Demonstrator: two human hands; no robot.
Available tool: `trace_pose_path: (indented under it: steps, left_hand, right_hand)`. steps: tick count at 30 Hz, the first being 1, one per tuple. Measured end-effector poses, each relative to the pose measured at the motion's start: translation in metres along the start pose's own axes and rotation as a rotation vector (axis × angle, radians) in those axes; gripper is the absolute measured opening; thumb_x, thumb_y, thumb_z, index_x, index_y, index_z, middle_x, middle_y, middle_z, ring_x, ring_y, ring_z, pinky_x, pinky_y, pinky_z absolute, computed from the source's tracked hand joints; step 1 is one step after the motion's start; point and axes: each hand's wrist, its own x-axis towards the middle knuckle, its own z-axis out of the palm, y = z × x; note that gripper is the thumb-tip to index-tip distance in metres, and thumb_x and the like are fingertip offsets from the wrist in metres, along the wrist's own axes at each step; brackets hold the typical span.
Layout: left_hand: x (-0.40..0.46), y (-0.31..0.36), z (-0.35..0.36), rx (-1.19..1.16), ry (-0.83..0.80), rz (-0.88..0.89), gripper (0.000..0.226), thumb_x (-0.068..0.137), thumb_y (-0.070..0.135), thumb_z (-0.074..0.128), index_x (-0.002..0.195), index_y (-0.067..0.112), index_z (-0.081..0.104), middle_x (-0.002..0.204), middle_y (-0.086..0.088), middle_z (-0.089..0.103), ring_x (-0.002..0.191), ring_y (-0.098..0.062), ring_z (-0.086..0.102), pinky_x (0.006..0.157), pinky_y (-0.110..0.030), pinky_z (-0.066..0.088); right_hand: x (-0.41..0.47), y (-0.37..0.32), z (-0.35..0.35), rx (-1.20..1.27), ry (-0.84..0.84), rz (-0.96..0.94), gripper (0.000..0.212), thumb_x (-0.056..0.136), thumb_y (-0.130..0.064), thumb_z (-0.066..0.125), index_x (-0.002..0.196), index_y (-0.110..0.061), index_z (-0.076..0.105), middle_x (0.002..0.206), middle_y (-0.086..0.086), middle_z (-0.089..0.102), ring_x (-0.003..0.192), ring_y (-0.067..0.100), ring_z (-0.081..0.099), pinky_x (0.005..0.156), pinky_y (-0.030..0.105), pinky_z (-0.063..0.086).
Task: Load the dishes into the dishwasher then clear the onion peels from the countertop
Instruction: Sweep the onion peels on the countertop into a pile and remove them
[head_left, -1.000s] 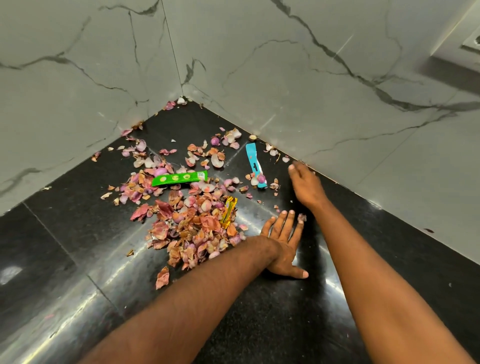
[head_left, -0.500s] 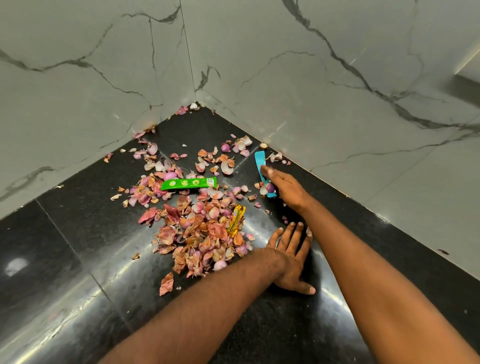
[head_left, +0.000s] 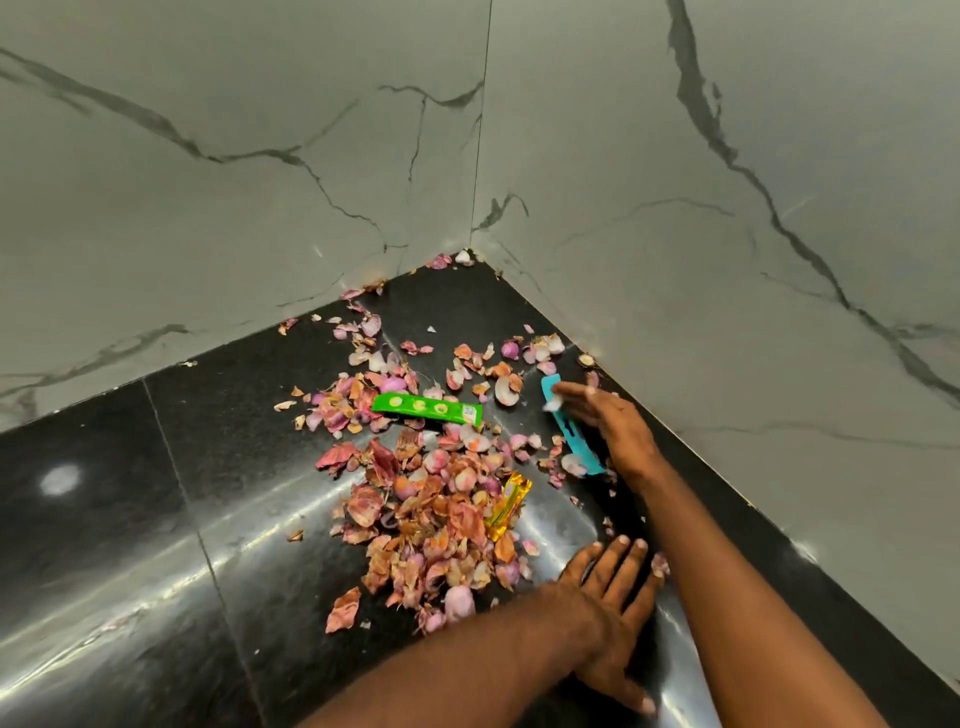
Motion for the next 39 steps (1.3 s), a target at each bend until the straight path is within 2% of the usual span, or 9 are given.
trace_pose_path:
  steps: [7, 13, 17, 21, 25, 30, 33, 36, 39]
  left_hand:
    - [-0.002, 0.002, -0.001, 0.001, -0.003, -0.012, 0.127, 0.088, 0.079, 0.053, 0.157, 0.014, -0.032, 0.155, -0.014, -0.05, 0.142, -0.033, -0.048, 0.115, -0.05, -0.029]
    - [-0.003, 0.003, -0.004, 0.016, -0.029, -0.01, 0.126, 0.089, 0.079, 0.052, 0.156, 0.013, -0.032, 0.156, -0.015, -0.048, 0.14, -0.034, -0.05, 0.109, -0.05, -0.032]
    - [-0.001, 0.001, -0.004, 0.007, -0.033, -0.017, 0.126, 0.089, 0.079, 0.052, 0.156, 0.014, -0.033, 0.155, -0.016, -0.049, 0.139, -0.033, -0.05, 0.104, -0.047, -0.033]
    - [-0.001, 0.003, -0.004, 0.013, -0.058, -0.03, 0.129, 0.088, 0.08, 0.053, 0.153, 0.015, -0.037, 0.152, -0.015, -0.053, 0.138, -0.032, -0.051, 0.112, -0.049, -0.029]
    - [-0.003, 0.005, -0.009, 0.032, -0.096, -0.031, 0.121, 0.091, 0.079, 0.048, 0.157, 0.014, -0.03, 0.161, -0.017, -0.041, 0.145, -0.035, -0.043, 0.108, -0.047, -0.03]
    - [-0.006, 0.007, -0.011, 0.022, -0.102, -0.03, 0.121, 0.091, 0.077, 0.05, 0.159, 0.014, -0.028, 0.163, -0.017, -0.038, 0.145, -0.035, -0.044, 0.107, -0.048, -0.032]
    - [-0.006, 0.007, -0.013, 0.042, -0.136, -0.035, 0.119, 0.092, 0.079, 0.046, 0.157, 0.014, -0.03, 0.162, -0.017, -0.039, 0.142, -0.034, -0.046, 0.106, -0.049, -0.033]
    - [-0.007, 0.006, -0.016, 0.044, -0.224, -0.025, 0.11, 0.095, 0.079, 0.039, 0.161, 0.015, -0.022, 0.168, -0.015, -0.028, 0.151, -0.035, -0.034, 0.116, -0.055, -0.026]
    - [-0.007, 0.007, -0.015, 0.042, -0.216, -0.02, 0.111, 0.095, 0.079, 0.039, 0.16, 0.016, -0.024, 0.167, -0.013, -0.031, 0.149, -0.035, -0.037, 0.116, -0.056, -0.027]
  right_hand:
    - [-0.007, -0.001, -0.003, -0.014, 0.397, -0.054, 0.032, 0.101, -0.007, 0.062, 0.12, -0.03, 0.074, 0.126, 0.001, 0.073, 0.114, 0.014, 0.07, 0.096, 0.042, 0.061]
    - [-0.005, 0.022, 0.002, -0.676, -0.015, 0.055, 0.06, 0.108, -0.05, 0.044, 0.162, -0.03, 0.03, 0.172, -0.007, 0.008, 0.16, 0.016, 0.004, 0.129, 0.048, 0.0]
    - [-0.036, -0.001, 0.011, 0.036, -0.004, 0.035, 0.04, 0.108, -0.041, 0.05, 0.122, -0.012, 0.074, 0.126, 0.002, 0.074, 0.12, 0.019, 0.069, 0.105, 0.04, 0.052]
    - [-0.041, 0.011, -0.008, -0.124, 0.511, -0.025, 0.035, 0.107, -0.042, 0.053, 0.133, -0.025, 0.069, 0.136, -0.001, 0.068, 0.129, 0.016, 0.061, 0.111, 0.048, 0.05]
    - [-0.052, 0.034, 0.008, -0.755, 0.088, 0.05, 0.063, 0.108, -0.061, 0.025, 0.163, -0.031, 0.024, 0.172, -0.007, 0.006, 0.159, 0.011, 0.0, 0.131, 0.047, 0.003]
    - [-0.088, 0.015, 0.019, 0.171, -0.013, 0.06, 0.051, 0.11, -0.047, 0.034, 0.134, -0.017, 0.069, 0.133, 0.001, 0.071, 0.128, 0.017, 0.064, 0.116, 0.042, 0.044]
    - [-0.093, 0.026, 0.012, -0.284, 0.348, 0.06, 0.053, 0.107, -0.061, 0.033, 0.146, -0.034, 0.058, 0.153, -0.004, 0.055, 0.145, 0.012, 0.046, 0.123, 0.047, 0.034]
    - [-0.093, 0.031, 0.027, -0.692, 0.059, 0.16, 0.069, 0.105, -0.063, 0.02, 0.164, -0.029, 0.02, 0.172, -0.002, -0.002, 0.159, 0.016, -0.004, 0.129, 0.043, 0.001]
    - [-0.106, 0.012, 0.032, -0.194, -0.099, 0.157, 0.055, 0.109, -0.054, 0.029, 0.15, -0.026, 0.053, 0.16, -0.002, 0.044, 0.146, 0.019, 0.045, 0.119, 0.034, 0.037]
